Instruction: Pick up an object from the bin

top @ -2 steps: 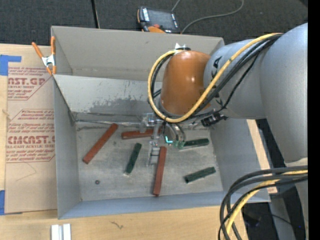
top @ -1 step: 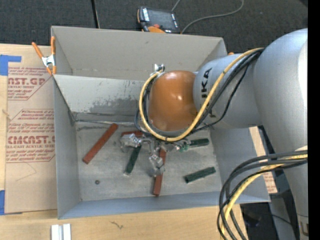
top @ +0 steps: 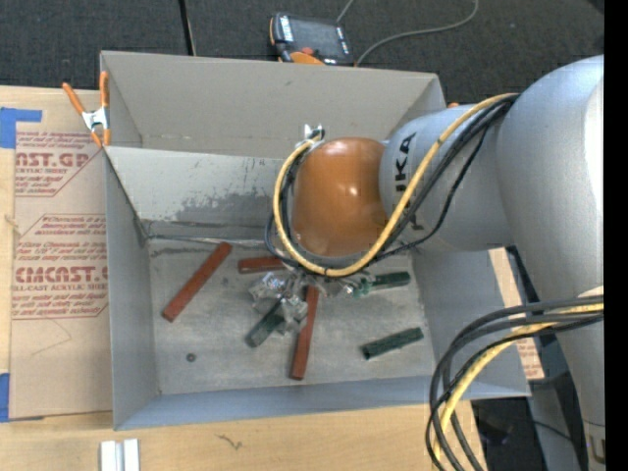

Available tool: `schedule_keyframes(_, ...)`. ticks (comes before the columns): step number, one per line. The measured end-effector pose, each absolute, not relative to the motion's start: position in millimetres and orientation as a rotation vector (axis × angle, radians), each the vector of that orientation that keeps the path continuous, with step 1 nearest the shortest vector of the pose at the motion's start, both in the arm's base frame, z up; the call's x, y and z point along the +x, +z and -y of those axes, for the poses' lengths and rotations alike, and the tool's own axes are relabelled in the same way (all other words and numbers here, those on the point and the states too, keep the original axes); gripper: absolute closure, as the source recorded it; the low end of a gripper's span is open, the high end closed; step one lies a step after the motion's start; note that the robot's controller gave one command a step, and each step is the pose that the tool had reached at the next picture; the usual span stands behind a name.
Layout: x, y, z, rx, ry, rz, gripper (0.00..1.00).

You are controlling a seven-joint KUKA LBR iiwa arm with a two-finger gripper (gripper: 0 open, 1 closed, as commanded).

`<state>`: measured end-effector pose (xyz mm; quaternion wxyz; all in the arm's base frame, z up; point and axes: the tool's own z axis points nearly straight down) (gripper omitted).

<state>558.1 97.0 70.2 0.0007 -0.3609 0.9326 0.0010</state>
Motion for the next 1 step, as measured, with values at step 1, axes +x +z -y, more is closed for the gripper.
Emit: schedule_keyframes(1, 557.9, 286.4, -111.7, -1.178, -0.002, -2.900, 1.00)
